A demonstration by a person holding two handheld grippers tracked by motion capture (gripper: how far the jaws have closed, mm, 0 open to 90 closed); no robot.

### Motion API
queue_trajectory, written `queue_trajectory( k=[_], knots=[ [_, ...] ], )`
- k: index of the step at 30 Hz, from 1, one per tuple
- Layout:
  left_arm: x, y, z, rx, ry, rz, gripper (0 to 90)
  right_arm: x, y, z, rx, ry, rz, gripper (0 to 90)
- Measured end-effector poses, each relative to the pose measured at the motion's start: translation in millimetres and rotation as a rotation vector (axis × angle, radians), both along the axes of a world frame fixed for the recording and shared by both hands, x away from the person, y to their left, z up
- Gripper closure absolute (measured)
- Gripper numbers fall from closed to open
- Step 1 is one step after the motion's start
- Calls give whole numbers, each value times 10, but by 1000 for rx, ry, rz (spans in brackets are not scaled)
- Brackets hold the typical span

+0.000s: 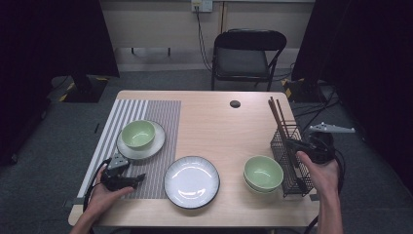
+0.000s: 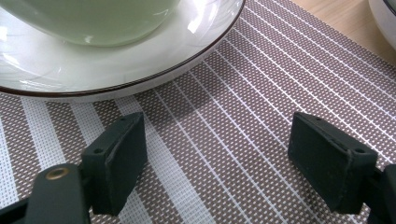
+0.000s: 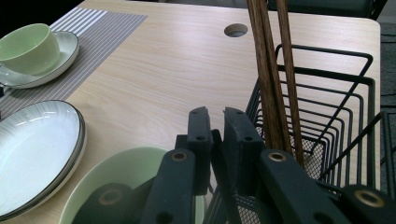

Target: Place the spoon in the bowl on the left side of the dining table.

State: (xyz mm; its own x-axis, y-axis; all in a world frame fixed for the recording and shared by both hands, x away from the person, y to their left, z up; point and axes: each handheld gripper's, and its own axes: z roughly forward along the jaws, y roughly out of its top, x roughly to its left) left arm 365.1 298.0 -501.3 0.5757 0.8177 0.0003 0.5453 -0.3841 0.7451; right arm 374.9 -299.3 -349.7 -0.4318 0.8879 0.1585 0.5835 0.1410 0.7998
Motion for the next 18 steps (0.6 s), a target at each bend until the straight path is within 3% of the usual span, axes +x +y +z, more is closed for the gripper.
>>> queue_trajectory(
  k=[18],
  knots=[
    [0, -1, -1, -2, -1, 1, 191, -45, -11, 24, -2, -21, 11, 874]
  ],
)
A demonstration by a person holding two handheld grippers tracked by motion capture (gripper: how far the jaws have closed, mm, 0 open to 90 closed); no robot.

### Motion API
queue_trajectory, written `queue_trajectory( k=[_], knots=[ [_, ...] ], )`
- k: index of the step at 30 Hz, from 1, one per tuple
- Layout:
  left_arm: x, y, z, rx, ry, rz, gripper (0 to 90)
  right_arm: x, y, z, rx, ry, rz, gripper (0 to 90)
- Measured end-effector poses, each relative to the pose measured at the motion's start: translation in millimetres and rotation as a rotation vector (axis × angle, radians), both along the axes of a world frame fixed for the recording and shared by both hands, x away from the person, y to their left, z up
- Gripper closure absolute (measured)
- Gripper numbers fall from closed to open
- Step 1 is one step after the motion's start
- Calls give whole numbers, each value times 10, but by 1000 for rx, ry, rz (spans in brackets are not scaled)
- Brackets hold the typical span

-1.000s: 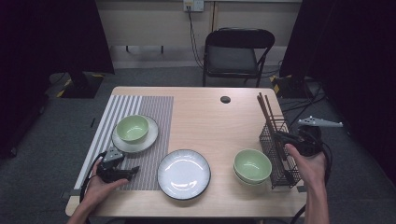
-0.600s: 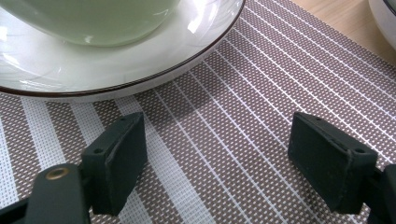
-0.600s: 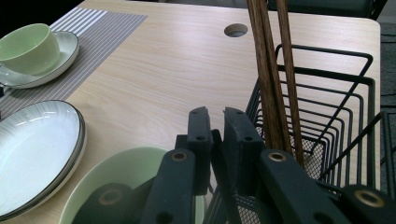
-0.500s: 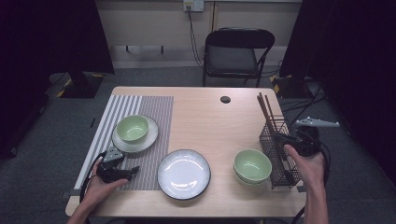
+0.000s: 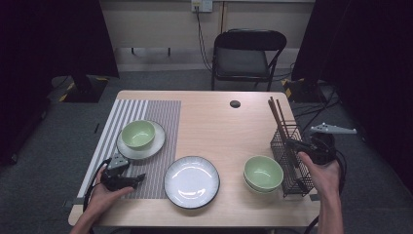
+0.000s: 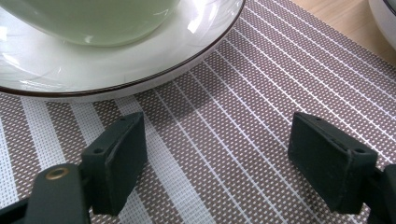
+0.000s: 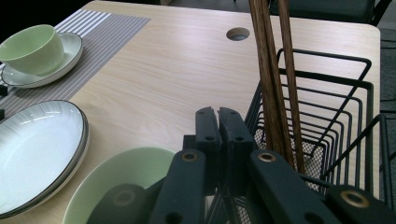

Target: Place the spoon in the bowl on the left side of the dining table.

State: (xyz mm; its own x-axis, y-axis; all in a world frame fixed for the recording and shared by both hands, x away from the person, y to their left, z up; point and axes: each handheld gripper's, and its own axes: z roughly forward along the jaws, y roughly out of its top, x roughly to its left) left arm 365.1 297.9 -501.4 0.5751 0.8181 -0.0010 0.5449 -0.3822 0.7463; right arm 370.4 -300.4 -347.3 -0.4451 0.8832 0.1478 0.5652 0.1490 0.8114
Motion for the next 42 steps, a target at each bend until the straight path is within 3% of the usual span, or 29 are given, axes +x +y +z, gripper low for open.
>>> queue_trajectory(
  k=[14, 36, 42],
  knots=[
    [0, 0, 0, 0, 0, 0, 190, -110, 45, 17, -8, -16, 40, 876],
    [0, 0, 0, 0, 1, 1, 190, -35, 67, -15, -31, 4, 35, 855],
    [0, -1, 0, -1, 0, 1, 191, -81, 53, -1, -15, -5, 47, 861]
  ],
)
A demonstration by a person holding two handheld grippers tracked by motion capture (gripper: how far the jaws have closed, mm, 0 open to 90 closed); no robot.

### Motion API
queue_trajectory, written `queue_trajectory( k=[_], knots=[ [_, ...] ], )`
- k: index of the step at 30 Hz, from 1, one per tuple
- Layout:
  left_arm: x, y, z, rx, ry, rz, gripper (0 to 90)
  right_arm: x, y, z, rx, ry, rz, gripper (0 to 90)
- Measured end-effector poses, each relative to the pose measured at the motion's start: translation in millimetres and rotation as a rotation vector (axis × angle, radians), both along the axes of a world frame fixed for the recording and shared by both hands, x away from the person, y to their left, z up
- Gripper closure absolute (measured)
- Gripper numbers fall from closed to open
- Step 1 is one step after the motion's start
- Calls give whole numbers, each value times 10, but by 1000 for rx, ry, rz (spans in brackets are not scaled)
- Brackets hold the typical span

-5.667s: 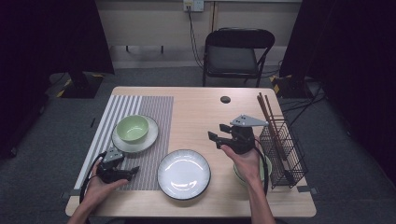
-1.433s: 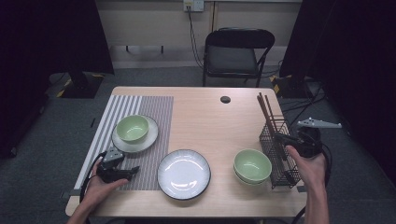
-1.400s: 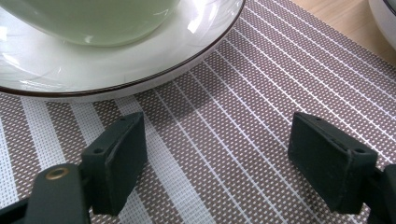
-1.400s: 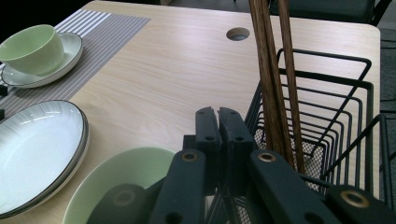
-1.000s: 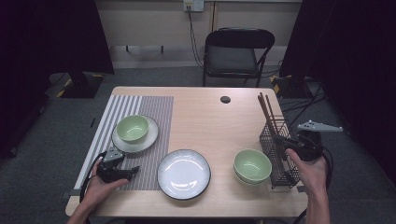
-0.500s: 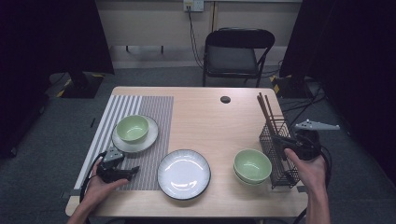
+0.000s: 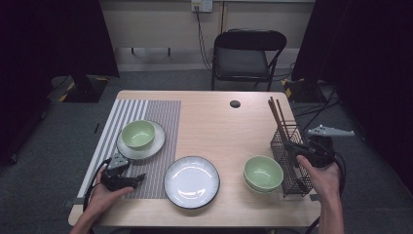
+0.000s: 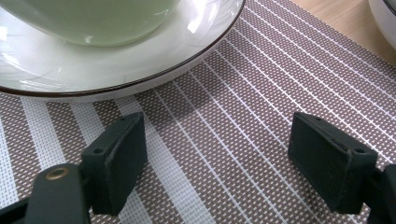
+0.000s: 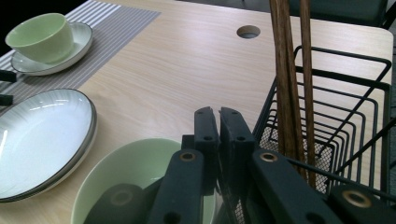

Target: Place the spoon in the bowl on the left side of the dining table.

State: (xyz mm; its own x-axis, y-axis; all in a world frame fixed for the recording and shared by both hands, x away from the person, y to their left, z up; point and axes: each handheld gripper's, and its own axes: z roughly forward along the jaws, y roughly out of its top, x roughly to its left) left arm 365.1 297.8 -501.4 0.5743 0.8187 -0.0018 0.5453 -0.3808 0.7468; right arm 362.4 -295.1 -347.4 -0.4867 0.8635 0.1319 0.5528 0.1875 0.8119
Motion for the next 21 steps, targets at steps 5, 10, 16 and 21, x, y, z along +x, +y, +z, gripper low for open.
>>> queue_trajectory(
  k=[5, 10, 16, 21],
  knots=[
    [0, 1, 0, 1, 0, -1, 191, -64, -19, 2, 16, -10, 22, 840],
    [0, 1, 0, 1, 0, -1, 190, -107, -36, -18, 24, -17, 33, 831],
    [0, 1, 0, 1, 0, -1, 190, -102, -3, -67, 4, 1, 41, 791],
    [0, 0, 0, 1, 0, 0, 190, -142, 4, -123, -2, 8, 25, 733]
  ],
)
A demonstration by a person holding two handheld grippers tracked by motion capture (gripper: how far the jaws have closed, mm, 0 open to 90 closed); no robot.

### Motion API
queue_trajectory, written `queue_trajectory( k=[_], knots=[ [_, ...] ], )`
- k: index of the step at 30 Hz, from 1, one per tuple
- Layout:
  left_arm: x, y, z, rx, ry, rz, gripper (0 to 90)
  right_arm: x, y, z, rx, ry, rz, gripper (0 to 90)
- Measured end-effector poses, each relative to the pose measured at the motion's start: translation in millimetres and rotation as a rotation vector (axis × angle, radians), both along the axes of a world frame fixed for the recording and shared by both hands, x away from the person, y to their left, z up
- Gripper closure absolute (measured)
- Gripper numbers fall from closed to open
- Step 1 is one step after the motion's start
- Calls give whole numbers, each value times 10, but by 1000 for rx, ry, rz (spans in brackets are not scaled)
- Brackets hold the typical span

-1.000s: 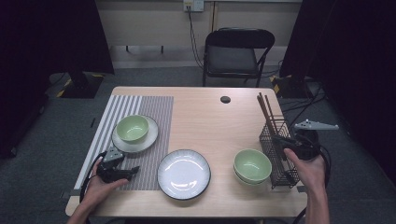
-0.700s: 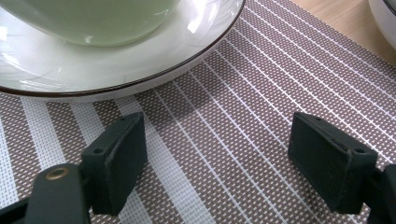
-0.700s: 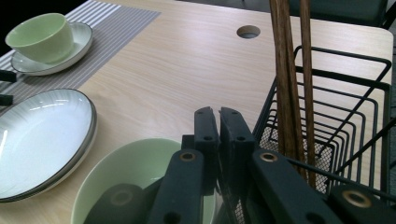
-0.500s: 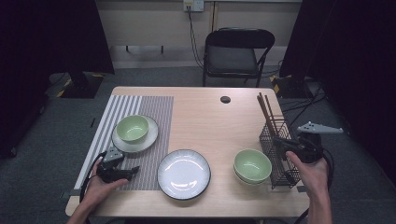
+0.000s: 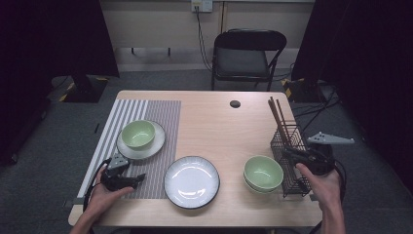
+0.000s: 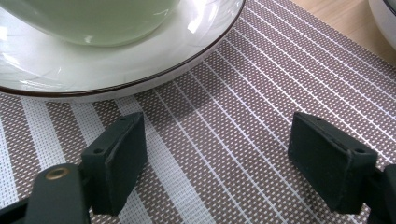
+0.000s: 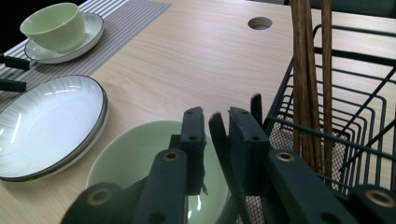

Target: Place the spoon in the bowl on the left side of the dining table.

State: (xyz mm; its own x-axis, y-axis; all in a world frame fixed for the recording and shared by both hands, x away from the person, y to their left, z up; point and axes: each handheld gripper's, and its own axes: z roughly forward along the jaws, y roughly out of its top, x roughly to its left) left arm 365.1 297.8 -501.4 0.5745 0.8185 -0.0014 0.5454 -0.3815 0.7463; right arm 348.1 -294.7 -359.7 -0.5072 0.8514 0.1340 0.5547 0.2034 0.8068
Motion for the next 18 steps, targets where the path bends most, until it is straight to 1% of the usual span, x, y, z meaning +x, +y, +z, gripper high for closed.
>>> queue_trajectory(
  k=[2, 8, 13, 16, 18],
  knots=[
    [1, 3, 1, 2, 0, -2, 190, -21, -7, -19, -4, 2, -12, 722],
    [0, 0, 0, 1, 0, 0, 190, -37, -16, -73, -10, 8, -15, 725],
    [0, 1, 0, 0, 0, -1, 191, -13, 8, -94, -32, 13, -23, 755],
    [0, 1, 0, 0, 0, -1, 191, -11, 6, -108, -33, 16, -35, 786],
    [0, 0, 0, 0, 0, 0, 191, -14, 5, -111, -36, 13, -37, 790]
  ],
)
